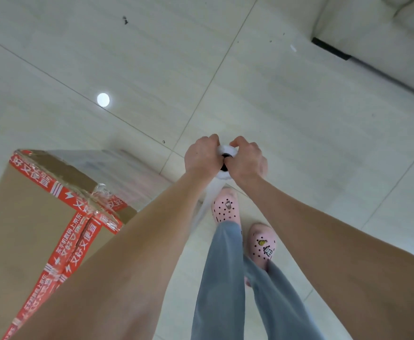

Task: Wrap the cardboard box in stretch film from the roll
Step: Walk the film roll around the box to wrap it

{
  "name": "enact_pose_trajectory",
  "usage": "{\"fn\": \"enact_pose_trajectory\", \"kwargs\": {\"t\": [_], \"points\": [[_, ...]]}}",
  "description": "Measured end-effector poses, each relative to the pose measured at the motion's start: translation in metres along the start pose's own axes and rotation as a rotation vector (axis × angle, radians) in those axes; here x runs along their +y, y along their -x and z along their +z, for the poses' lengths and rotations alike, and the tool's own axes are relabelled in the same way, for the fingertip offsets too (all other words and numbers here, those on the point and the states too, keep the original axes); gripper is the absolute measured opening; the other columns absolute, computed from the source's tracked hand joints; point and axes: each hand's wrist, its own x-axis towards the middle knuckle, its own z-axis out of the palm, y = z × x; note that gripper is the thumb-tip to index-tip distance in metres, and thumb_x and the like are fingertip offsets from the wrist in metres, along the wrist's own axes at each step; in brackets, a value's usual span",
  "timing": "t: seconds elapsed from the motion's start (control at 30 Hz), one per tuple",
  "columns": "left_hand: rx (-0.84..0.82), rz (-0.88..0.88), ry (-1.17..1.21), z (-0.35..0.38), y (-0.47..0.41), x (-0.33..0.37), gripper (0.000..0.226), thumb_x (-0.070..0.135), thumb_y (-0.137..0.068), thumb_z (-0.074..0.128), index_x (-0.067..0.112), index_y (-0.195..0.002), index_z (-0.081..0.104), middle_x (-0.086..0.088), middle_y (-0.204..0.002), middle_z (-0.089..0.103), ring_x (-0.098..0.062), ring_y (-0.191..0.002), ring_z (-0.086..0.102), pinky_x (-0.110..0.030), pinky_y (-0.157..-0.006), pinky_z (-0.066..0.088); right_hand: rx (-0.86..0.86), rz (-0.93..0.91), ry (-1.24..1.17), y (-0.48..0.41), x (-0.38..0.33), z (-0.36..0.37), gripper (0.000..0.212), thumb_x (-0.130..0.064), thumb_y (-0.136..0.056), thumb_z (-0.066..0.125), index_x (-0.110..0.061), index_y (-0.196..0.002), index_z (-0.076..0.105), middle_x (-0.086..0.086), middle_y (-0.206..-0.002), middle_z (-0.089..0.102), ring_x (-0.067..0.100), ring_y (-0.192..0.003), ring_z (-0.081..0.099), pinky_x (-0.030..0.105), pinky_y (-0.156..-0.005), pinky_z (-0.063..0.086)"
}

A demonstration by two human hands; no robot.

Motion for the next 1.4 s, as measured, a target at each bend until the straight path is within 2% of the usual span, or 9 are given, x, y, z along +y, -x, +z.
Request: {"fn": "enact_pose_trajectory", "kwargs": {"t": [0.3, 0.4, 0.53, 0.67, 0.87, 1.0, 1.1, 1.2, 1.4], "points": [[0.081, -0.286, 0.258, -0.031, -0.018, -0.033, 0.02, 0.026, -0.079, 0.06, 0.012, -0.084, 0.046, -0.003, -0.081, 0.052, -0.026, -0.072, 0.048, -0.027, -0.046, 0.025, -0.018, -0.023, -0.066, -0.013, -0.049, 0.009, 0.043, -0.022, -0.086, 0.055, -0.03, -0.127, 0.044, 0.005, -0.117, 0.048, 0.026, -0.078, 0.049, 0.028, -0.059, 0.034], [0.071, -0.214, 0.195, -0.037, -0.022, -0.036, 0.017, 0.022, -0.08, 0.059, 0.012, -0.089, 0.049, -0.004, -0.082, 0.054, -0.026, -0.072, 0.05, -0.029, -0.055, 0.032, -0.004, 0.009, -0.117, -0.016, -0.058, 0.009, 0.04, -0.019, -0.085, 0.055, -0.03, -0.122, 0.046, 0.005, -0.113, 0.049, 0.025, -0.075, 0.048, 0.025, -0.047, 0.027], [0.084, 0.007, 0.046, -0.038, -0.029, -0.033, 0.028, 0.012, -0.081, 0.055, 0.013, -0.109, 0.054, -0.006, -0.098, 0.053, -0.027, -0.079, 0.054, -0.031, -0.058, 0.035, -0.025, -0.008, -0.083, -0.017, -0.06, 0.012, 0.037, -0.018, -0.084, 0.054, -0.031, -0.118, 0.049, 0.003, -0.109, 0.047, 0.025, -0.074, 0.051, 0.024, -0.045, 0.029], [0.09, 0.094, -0.032, -0.044, -0.041, -0.034, 0.02, 0.008, -0.08, 0.051, 0.012, -0.098, 0.057, -0.006, -0.094, 0.055, -0.029, -0.077, 0.057, -0.03, -0.056, 0.034, -0.02, -0.058, 0.035, -0.022, -0.068, 0.011, 0.033, -0.019, -0.084, 0.053, -0.032, -0.114, 0.051, 0.003, -0.106, 0.048, 0.025, -0.073, 0.051, 0.026, -0.047, 0.028], [0.091, -0.191, 0.225, -0.05, -0.056, -0.06, 0.012, 0.018, -0.078, 0.058, 0.013, -0.089, 0.054, -0.001, -0.083, 0.059, -0.024, -0.072, 0.053, -0.028, -0.055, 0.036, 0.029, -0.207, 0.084, -0.029, -0.093, 0.018, 0.045, -0.012, -0.083, 0.054, -0.029, -0.124, 0.048, 0.0, -0.124, 0.041, 0.025, -0.073, 0.052, 0.028, -0.06, 0.033], [0.144, -0.402, 0.425, -0.059, -0.065, -0.077, 0.015, 0.023, -0.077, 0.061, 0.016, -0.083, 0.049, 0.007, -0.072, 0.051, -0.019, -0.071, 0.051, -0.024, -0.047, 0.029, -0.014, -0.049, -0.012, -0.039, -0.118, 0.019, 0.043, -0.027, -0.084, 0.059, -0.026, -0.124, 0.043, 0.003, -0.118, 0.045, 0.024, -0.079, 0.051, 0.029, -0.059, 0.036], [0.113, -0.5, 0.556, -0.065, -0.069, -0.084, 0.017, 0.025, -0.078, 0.061, 0.014, -0.086, 0.05, 0.002, -0.082, 0.058, -0.023, -0.077, 0.061, -0.028, -0.057, 0.042, -0.053, -0.042, -0.076, -0.046, -0.132, 0.021, 0.038, -0.027, -0.083, 0.058, -0.027, -0.119, 0.047, 0.003, -0.109, 0.051, 0.021, -0.075, 0.05, 0.025, -0.049, 0.032], [0.077, -0.442, 0.512, -0.071, -0.073, -0.09, 0.021, 0.023, -0.08, 0.06, 0.009, -0.094, 0.052, -0.005, -0.09, 0.06, -0.025, -0.08, 0.06, -0.032, -0.062, 0.044, -0.062, -0.035, -0.086, -0.052, -0.142, 0.021, 0.037, -0.023, -0.082, 0.059, -0.028, -0.118, 0.049, 0.003, -0.111, 0.051, 0.02, -0.074, 0.051, 0.023, -0.046, 0.029], [0.058, -0.125, 0.18, -0.084, -0.086, -0.084, 0.022, 0.015, -0.082, 0.054, 0.014, -0.104, 0.054, -0.004, -0.096, 0.053, -0.026, -0.083, 0.056, -0.032, -0.061, 0.036, -0.124, -0.072, 0.011, -0.059, -0.147, 0.019, 0.036, -0.022, -0.082, 0.06, -0.028, -0.116, 0.05, 0.005, -0.109, 0.057, 0.023, -0.079, 0.058, 0.024, -0.046, 0.03]]}}
